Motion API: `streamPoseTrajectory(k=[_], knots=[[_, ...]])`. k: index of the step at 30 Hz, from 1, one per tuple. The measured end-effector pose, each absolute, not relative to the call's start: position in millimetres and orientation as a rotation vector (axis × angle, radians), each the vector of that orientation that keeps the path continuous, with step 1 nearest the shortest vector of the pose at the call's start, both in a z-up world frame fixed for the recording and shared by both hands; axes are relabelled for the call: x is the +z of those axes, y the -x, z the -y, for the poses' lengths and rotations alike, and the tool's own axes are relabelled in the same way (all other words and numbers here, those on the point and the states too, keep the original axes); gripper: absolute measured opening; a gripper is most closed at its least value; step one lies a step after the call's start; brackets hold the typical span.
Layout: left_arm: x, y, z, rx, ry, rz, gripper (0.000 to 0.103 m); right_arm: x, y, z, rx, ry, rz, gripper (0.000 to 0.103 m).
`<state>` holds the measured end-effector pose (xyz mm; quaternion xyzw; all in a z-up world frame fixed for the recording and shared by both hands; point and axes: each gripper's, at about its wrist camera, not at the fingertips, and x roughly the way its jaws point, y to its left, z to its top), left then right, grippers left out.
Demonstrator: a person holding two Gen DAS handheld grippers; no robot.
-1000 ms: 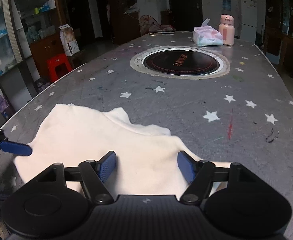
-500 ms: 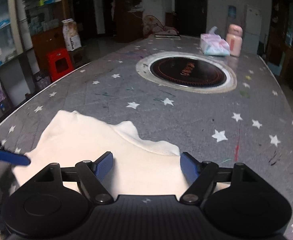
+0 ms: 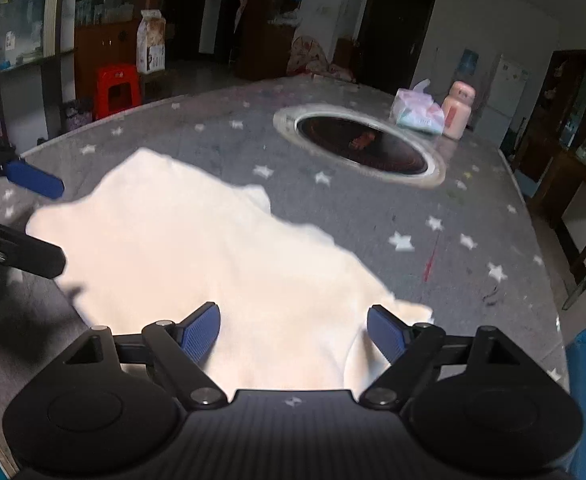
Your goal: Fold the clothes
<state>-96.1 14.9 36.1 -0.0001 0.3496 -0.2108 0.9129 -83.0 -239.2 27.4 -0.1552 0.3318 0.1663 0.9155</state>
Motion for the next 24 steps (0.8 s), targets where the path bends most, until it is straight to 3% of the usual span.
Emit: streamPoseTrajectory(k=[24], knots=[[18.2,89.3,-45.9,-0.271,0.003,-0.787,0.103,26.1,113.0,184.5,0.516,0.466,-0.639,0.086]])
